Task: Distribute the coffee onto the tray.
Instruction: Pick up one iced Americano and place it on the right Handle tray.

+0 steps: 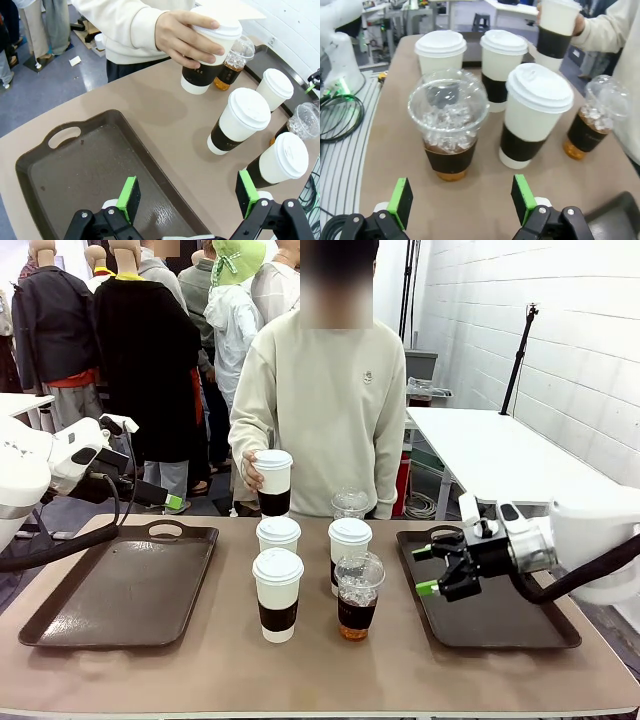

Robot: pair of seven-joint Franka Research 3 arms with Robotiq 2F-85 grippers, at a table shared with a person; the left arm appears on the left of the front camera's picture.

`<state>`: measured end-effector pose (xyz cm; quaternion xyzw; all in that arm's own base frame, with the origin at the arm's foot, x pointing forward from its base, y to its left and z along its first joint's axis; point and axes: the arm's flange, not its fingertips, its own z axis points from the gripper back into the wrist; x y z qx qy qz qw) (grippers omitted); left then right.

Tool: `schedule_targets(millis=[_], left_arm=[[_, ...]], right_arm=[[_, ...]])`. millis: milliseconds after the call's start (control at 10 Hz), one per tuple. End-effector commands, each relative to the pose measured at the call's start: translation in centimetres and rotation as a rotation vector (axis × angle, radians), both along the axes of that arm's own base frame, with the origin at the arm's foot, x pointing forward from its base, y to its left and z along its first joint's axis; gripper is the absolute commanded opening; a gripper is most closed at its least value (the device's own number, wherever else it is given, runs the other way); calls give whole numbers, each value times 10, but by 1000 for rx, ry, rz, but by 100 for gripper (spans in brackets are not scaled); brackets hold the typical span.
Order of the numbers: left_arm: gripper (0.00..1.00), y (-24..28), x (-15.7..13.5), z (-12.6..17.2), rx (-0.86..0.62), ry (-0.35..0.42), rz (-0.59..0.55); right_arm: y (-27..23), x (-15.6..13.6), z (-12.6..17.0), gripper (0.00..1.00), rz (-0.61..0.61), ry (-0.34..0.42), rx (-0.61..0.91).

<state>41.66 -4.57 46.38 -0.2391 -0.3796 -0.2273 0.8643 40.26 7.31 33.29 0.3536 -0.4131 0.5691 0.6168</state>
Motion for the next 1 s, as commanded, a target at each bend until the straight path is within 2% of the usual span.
schedule_targets(millis=[0,200,400,900], left_arm=[[100,2,0,3,16,3,-6],[100,2,0,3,16,3,-6],[100,2,0,3,16,3,-6],[100,2,0,3,16,3,-6]], right_arm=[[15,0,-24,100,36,-17,49],[27,-1,-40,100,61,-22,85],[33,-2,-47,100,80,15,79],[26,-4,-42,100,81,15,89]])
